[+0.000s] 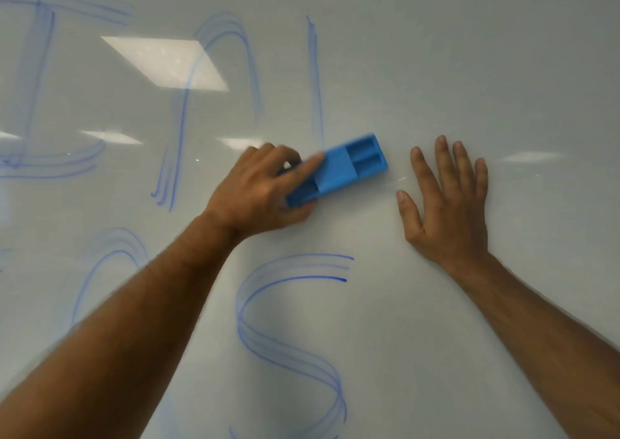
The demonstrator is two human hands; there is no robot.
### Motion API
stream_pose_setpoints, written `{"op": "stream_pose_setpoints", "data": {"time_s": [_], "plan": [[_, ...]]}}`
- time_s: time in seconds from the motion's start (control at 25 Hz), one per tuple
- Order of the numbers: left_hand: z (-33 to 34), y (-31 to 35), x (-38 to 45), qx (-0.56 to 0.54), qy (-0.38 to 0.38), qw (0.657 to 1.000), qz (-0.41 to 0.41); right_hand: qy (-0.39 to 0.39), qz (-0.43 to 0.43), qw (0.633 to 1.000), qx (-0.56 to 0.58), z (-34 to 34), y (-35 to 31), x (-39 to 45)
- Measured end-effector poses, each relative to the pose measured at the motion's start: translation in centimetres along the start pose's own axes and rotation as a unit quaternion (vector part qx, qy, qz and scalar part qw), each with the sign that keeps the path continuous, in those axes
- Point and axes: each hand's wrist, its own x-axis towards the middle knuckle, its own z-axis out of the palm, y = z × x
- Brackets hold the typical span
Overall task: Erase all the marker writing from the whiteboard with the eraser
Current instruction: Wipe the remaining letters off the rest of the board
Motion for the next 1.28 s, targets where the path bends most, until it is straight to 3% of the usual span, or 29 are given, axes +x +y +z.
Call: {"op": "stream_pose_setpoints", "data": {"time_s": [0.08, 0.16, 0.2, 0.24, 0.28, 0.36, 0.44, 0.48, 0.52, 0.6, 0.68, 0.76, 0.88, 1.0, 1.08, 1.16, 1.28], "plan": [[0.0, -1.3, 1.5, 0.051, 0.035, 0.988, -0.142, 0.001, 0.002, 1.000, 0.004, 0.0, 0.1, 0.0], [-0.2, -2.4, 3.8, 0.054, 0.032, 0.946, -0.317, 0.006, 0.004, 1.000, 0.003, 0.0, 0.0, 0.0], [-0.1, -2.6, 4.7, 0.042, 0.027, 0.929, -0.366, 0.009, 0.004, 1.000, 0.003, 0.0, 0.0, 0.0], [0.1, -2.3, 5.4, 0.033, 0.027, 0.931, -0.363, 0.011, 0.003, 1.000, 0.004, 0.0, 0.0, 0.1], [0.4, -1.9, 5.6, 0.031, 0.033, 0.951, -0.305, 0.012, 0.002, 1.000, 0.005, 0.0, 0.0, 0.1], [0.9, -0.9, 4.8, 0.021, 0.027, 0.993, -0.112, 0.010, 0.002, 1.000, 0.011, 0.0, -0.2, 0.2], [0.8, -1.1, 3.9, 0.013, -0.016, 1.000, 0.019, 0.010, 0.005, 1.000, 0.021, -0.1, -0.3, 0.5], [0.6, -1.5, 3.9, 0.021, -0.027, 0.999, 0.034, 0.009, 0.009, 1.000, 0.025, -0.1, -0.4, 0.8], [0.5, -2.2, 3.9, 0.039, -0.023, 0.999, 0.015, 0.008, 0.012, 1.000, 0.027, -0.1, -0.5, 1.1], [0.0, -3.5, 4.4, 0.082, 0.001, 0.991, -0.107, 0.004, 0.016, 0.999, 0.028, 0.1, -0.8, 2.3], [-0.7, -4.7, 5.7, 0.107, 0.005, 0.956, -0.273, -0.003, 0.012, 0.999, 0.031, 0.5, -1.1, 4.4], [-1.1, -5.7, 7.2, 0.122, -0.014, 0.918, -0.377, -0.015, 0.009, 0.999, 0.029, 0.9, -1.3, 7.0], [-0.6, -5.5, 8.6, 0.089, -0.012, 0.925, -0.370, -0.037, 0.039, 0.998, 0.033, 1.2, -2.0, 10.2], [0.2, -4.5, 8.0, 0.021, -0.004, 0.990, -0.140, -0.026, 0.058, 0.998, 0.014, 1.8, -2.9, 10.4], [0.4, -5.2, 7.7, 0.035, -0.043, 0.998, -0.029, -0.020, 0.055, 0.998, 0.004, 1.9, -3.0, 10.1], [-0.1, -6.9, 8.6, 0.075, -0.036, 0.991, -0.101, -0.015, 0.053, 0.998, 0.003, 2.0, -2.8, 10.0], [-2.1, -9.6, 10.0, 0.126, -0.036, 0.922, -0.364, -0.005, 0.051, 0.999, 0.001, 2.0, -2.8, 10.0]]}}
